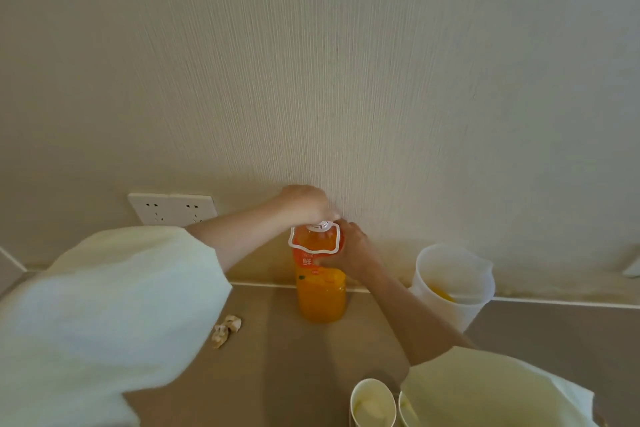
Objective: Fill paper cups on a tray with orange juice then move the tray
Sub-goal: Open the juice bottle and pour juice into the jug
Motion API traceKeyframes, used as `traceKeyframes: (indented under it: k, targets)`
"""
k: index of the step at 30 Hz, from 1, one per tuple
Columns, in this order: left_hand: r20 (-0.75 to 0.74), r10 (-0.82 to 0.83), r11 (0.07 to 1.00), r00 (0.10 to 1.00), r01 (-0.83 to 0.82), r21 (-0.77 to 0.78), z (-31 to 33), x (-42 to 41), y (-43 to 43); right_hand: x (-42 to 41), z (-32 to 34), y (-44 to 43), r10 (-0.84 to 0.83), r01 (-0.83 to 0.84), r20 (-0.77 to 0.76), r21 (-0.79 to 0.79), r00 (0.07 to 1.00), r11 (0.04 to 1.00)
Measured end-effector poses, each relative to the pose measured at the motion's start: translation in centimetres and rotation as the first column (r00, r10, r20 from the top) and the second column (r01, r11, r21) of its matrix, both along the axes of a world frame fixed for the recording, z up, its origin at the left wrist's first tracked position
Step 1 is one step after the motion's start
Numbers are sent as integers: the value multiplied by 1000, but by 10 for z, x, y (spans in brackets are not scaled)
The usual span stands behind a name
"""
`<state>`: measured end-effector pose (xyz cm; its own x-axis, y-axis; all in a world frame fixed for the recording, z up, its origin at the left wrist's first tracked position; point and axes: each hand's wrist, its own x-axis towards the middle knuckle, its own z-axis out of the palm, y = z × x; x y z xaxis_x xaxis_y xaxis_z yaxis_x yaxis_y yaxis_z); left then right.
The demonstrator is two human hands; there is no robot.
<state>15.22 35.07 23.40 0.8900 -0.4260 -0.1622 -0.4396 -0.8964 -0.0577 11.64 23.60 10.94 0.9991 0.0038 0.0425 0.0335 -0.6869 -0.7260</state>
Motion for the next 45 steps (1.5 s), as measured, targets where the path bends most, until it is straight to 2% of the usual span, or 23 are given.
traceKeyframes:
  k: [2,3,6,10,13,15,17,19,21,24,26,30,37,39,42,43,45]
  targets:
    - [19,-217,976,976,217,12,5,1,11,1,-1,0,-6,6,-5,-6,1000,1000]
    - [7,-273,962,962,273,-21,5,3,16,2,-1,1,-7,7,-9,-14,1000,1000]
    - [-3,-305,950,952,304,-69,2,7,22,4,-2,2,-6,6,0,-12,1000,1000]
    - [-4,-249,967,968,249,-51,6,5,17,5,-3,2,-13,12,-5,-14,1000,1000]
    - [8,-141,983,990,141,-120,1,-2,13,5,-1,3,-12,12,-11,-28,1000,1000]
    - [73,7,988,997,5,-153,-6,-8,5,5,0,4,-5,5,-18,-26,1000,1000]
    - [189,90,992,978,-70,-106,-13,-16,-7,4,2,5,-15,14,-24,-24,1000,1000]
    - [234,68,998,970,-65,-20,-16,-22,-11,5,3,5,-18,16,-30,-39,999,999]
    - [200,24,999,979,-32,34,-13,-21,-8,4,3,5,-13,11,-34,-56,999,998]
    - [40,11,1000,999,-10,-28,0,-8,4,5,4,4,-11,10,-32,-49,999,999]
    - [-36,-110,993,993,107,-58,7,-3,10,7,3,4,-8,6,-38,-63,999,998]
    - [-33,-213,971,977,208,-114,6,3,18,10,1,4,-8,4,-43,-86,999,996]
    - [-7,-123,988,992,122,-94,3,-2,8,12,0,3,-3,0,-41,-77,999,997]
    - [66,-61,993,996,67,-98,-2,-10,6,12,-2,3,-9,7,-35,-71,999,997]
    - [281,-47,997,959,27,74,-13,-19,-1,11,-2,4,-14,12,-33,-62,999,998]
    - [294,-10,996,956,-18,91,-11,-20,-5,11,-2,3,-15,13,-26,-58,1000,998]
    - [225,138,990,965,-138,-12,0,-17,-7,11,-2,2,-11,9,-18,-65,1000,998]
